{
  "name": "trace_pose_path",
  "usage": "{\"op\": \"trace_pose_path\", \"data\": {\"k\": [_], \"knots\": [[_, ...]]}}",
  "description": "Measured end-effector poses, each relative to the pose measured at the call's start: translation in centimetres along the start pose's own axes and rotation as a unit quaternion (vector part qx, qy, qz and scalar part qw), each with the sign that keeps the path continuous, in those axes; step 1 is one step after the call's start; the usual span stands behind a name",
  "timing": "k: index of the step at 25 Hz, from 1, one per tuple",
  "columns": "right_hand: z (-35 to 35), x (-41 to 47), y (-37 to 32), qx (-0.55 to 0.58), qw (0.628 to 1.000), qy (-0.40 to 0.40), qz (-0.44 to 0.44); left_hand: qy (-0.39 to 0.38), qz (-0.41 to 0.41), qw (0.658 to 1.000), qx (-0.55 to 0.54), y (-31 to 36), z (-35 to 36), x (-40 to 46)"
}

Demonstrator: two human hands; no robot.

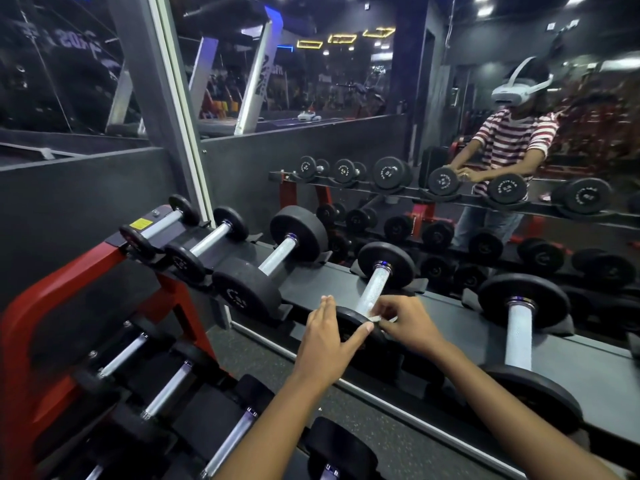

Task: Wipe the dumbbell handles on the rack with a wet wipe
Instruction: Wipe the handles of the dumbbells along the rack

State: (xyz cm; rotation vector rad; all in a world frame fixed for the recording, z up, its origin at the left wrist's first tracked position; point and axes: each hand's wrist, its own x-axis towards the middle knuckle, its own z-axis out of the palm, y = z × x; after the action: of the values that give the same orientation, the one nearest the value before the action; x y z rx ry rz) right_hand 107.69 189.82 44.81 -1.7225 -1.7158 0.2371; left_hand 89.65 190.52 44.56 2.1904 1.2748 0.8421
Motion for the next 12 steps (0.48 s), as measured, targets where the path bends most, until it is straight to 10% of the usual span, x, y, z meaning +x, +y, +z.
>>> {"op": "trace_pose_path", "data": {"k": [12], "knots": [[-0.4,4.5,1.2,0.055,0.96,0.163,0.219,0.002,0.017,1.0,-0.007,0.1,0.2,0.1]]}}
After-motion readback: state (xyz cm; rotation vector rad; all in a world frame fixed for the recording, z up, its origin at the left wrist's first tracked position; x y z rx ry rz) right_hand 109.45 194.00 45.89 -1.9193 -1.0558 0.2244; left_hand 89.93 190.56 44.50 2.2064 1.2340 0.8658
